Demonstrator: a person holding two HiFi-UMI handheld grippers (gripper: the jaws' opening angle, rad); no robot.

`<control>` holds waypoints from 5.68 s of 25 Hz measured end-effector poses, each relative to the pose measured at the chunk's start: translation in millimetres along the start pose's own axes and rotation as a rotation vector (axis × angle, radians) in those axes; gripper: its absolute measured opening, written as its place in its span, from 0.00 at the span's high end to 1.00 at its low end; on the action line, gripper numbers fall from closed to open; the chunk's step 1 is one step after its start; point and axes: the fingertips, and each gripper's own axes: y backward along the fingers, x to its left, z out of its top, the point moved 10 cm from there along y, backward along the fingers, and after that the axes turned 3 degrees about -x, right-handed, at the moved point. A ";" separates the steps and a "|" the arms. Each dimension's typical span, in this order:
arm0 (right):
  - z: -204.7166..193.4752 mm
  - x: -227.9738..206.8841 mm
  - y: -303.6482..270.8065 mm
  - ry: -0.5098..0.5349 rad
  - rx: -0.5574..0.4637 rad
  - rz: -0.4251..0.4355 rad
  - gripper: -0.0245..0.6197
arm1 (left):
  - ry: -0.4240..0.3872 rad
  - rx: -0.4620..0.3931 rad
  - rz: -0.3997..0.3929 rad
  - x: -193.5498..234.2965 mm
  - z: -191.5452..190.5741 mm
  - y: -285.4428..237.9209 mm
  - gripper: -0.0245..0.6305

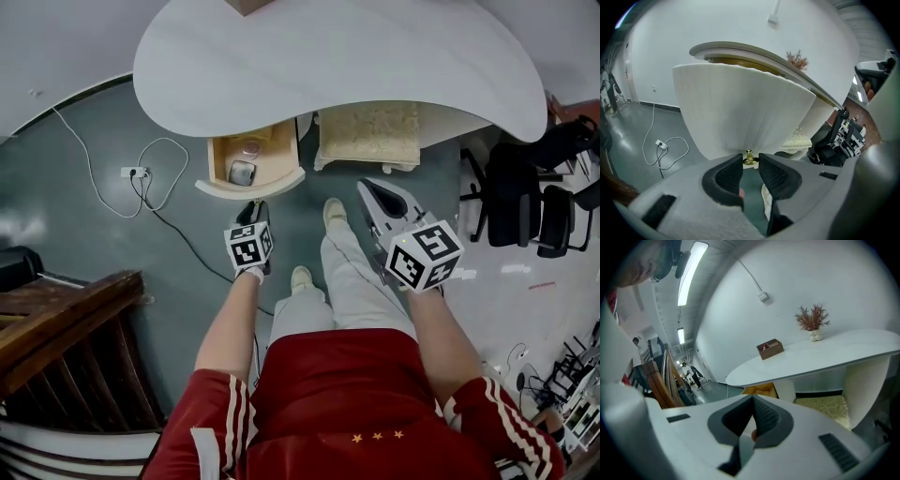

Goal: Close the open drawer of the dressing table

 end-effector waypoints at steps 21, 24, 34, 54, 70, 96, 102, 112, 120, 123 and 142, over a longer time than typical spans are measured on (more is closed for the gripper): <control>10.2 -27.3 -47.1 0.049 -0.038 0.058 0.96 | -0.055 -0.117 0.042 5.8 50.6 -50.7 0.79; 8.9 -36.3 -51.1 0.078 -0.045 0.044 0.95 | -0.050 -0.124 0.059 4.8 59.2 -58.0 0.79; 11.2 -50.9 -73.0 0.051 -0.040 0.044 0.96 | -0.099 -0.130 0.078 5.6 81.1 -79.8 0.79; -2.9 -48.4 -95.6 0.104 -0.025 0.077 0.96 | -0.095 -0.204 0.113 9.3 101.2 -105.2 0.80; -8.6 -58.8 -94.0 0.155 -0.048 0.048 0.96 | -0.094 -0.261 0.141 14.8 134.7 -136.7 0.80; 61.6 -10.7 -18.5 0.218 -0.021 0.037 0.95 | -0.194 -0.228 0.034 -18.2 140.7 -39.2 0.67; 82.3 17.6 7.0 0.199 -0.049 0.044 0.95 | -0.196 -0.301 0.026 -16.8 148.5 33.6 0.69; 94.7 85.6 43.0 0.221 -0.097 0.066 0.95 | -0.156 -0.437 -0.048 -29.9 157.7 168.8 0.71; 109.7 127.1 97.7 0.209 -0.169 -0.034 0.95 | -0.138 -0.592 -0.154 -57.7 188.9 259.3 0.72; 117.3 137.9 120.4 0.204 -0.196 -0.067 0.95 | -0.056 -0.630 -0.232 -64.4 196.3 287.6 0.72; 190.4 141.9 270.1 0.235 -0.399 -0.113 0.95 | -0.354 -0.796 -0.380 -151.0 249.2 437.2 0.78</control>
